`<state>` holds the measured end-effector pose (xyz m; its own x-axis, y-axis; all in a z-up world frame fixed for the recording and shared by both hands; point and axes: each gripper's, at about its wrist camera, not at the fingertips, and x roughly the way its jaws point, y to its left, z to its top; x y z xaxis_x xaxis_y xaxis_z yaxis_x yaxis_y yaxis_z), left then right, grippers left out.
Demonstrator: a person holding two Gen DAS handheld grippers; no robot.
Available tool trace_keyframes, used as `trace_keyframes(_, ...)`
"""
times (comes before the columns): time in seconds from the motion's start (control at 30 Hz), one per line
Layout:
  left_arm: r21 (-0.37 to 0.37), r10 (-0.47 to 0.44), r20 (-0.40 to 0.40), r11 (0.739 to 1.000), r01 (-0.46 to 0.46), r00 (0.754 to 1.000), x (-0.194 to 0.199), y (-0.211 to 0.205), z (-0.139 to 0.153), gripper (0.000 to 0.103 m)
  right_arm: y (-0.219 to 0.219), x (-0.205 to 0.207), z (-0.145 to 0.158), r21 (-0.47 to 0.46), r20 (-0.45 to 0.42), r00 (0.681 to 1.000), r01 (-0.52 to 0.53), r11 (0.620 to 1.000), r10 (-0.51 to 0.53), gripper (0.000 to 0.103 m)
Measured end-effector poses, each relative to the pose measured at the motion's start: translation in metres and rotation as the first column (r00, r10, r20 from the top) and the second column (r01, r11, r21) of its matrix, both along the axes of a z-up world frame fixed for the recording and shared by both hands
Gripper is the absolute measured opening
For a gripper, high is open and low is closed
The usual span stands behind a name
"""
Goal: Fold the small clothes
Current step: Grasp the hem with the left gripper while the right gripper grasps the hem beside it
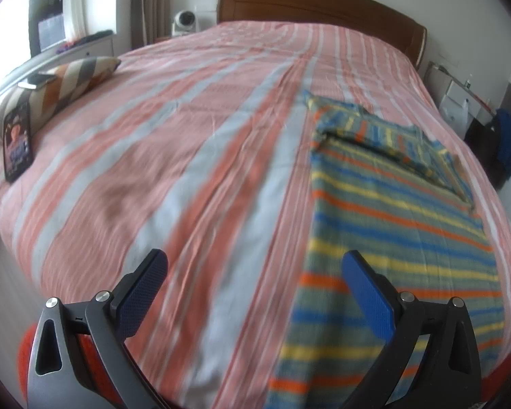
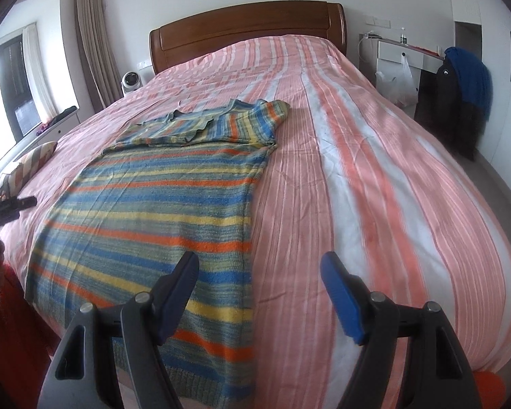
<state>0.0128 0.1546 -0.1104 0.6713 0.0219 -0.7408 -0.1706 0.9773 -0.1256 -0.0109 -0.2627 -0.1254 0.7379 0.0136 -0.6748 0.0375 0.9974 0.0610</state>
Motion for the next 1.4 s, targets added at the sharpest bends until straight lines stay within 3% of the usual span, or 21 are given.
trace_keyframes(0.17, -0.035, -0.046, -0.106, 0.998, 0.043, 0.993, -0.026, 0.008, -0.007, 0.102, -0.011, -0.003, 0.016, 0.020, 0.003, 1.000, -0.031, 0.999, 0.031, 0.073)
trace_keyframes(0.27, -0.016, -0.090, -0.167, 0.996, 0.089, 0.982, -0.047, 0.005, -0.013, 0.102, -0.025, -0.006, 0.037, 0.026, -0.016, 0.996, -0.088, 0.996, 0.089, 0.073)
trace_keyframes(0.43, 0.081, -0.139, -0.274, 0.983, 0.167, 0.952, -0.058, -0.020, -0.034, 0.101, -0.032, -0.021, 0.026, 0.119, -0.208, 0.960, -0.165, 0.979, 0.187, 0.073)
trace_keyframes(0.57, 0.093, -0.178, -0.313, 0.972, 0.217, 0.933, -0.058, -0.034, -0.038, 0.098, -0.023, -0.035, -0.004, 0.231, -0.323, 0.918, -0.160, 0.960, 0.231, 0.069)
trace_keyframes(0.63, 0.079, -0.199, -0.345, 0.968, 0.240, 0.917, -0.057, -0.038, -0.044, 0.086, -0.018, -0.040, -0.012, 0.285, -0.327, 0.911, -0.157, 0.946, 0.250, 0.062)
trace_keyframes(0.67, 0.073, -0.203, -0.371, 0.966, 0.247, 0.906, -0.055, -0.040, -0.049, 0.074, -0.014, -0.040, -0.015, 0.295, -0.318, 0.914, -0.159, 0.942, 0.253, 0.061)
trace_keyframes(0.7, 0.063, -0.206, -0.392, 0.966, 0.250, 0.896, -0.054, -0.041, -0.053, 0.065, -0.010, -0.039, -0.018, 0.284, -0.316, 0.916, -0.157, 0.946, 0.247, 0.061)
trace_keyframes(0.77, 0.043, -0.208, -0.407, 0.968, 0.246, 0.890, -0.054, -0.042, -0.056, 0.052, -0.003, -0.031, -0.034, 0.264, -0.362, 0.903, -0.140, 0.954, 0.233, 0.049)
trace_keyframes(0.8, 0.029, -0.214, -0.407, 0.969, 0.246, 0.888, -0.055, -0.043, -0.055, 0.031, -0.001, -0.026, -0.040, 0.272, -0.383, 0.892, -0.138, 0.952, 0.239, 0.027)
trace_keyframes(0.83, 0.004, -0.227, -0.408, 0.968, 0.250, 0.884, -0.056, -0.043, -0.056, 0.017, 0.002, -0.024, -0.045, 0.275, -0.402, 0.882, -0.140, 0.951, 0.246, 0.005)
trace_keyframes(0.87, -0.048, -0.250, -0.405, 0.966, 0.253, 0.879, -0.057, -0.043, -0.056, 0.004, 0.004, -0.023, -0.047, 0.259, -0.412, 0.879, -0.138, 0.956, 0.239, 0.005)
trace_keyframes(1.0, -0.139, -0.243, -0.366, 0.969, 0.206, 0.898, -0.062, -0.037, -0.046, 0.003, -0.005, -0.024, -0.028, 0.299, -0.353, 0.909, -0.115, 0.947, 0.222, 0.005)
trace_keyframes(1.1, -0.266, -0.275, -0.291, 0.943, 0.199, 0.916, -0.058, -0.026, -0.022, 0.003, -0.015, -0.023, -0.006, 0.358, -0.304, 0.926, -0.107, 0.928, 0.224, 0.005)
trace_keyframes(1.2, -0.325, -0.291, -0.185, 0.920, 0.220, 0.939, -0.034, -0.021, 0.011, 0.003, -0.026, -0.011, 0.020, 0.419, -0.229, 0.948, -0.108, 0.902, 0.220, 0.005)
trace_keyframes(1.4, -0.279, -0.275, -0.049, 0.927, 0.251, 0.960, 0.087, -0.025, 0.044, 0.003, -0.052, 0.081, 0.046, 0.450, -0.115, 0.980, -0.096, 0.888, 0.164, 0.005)
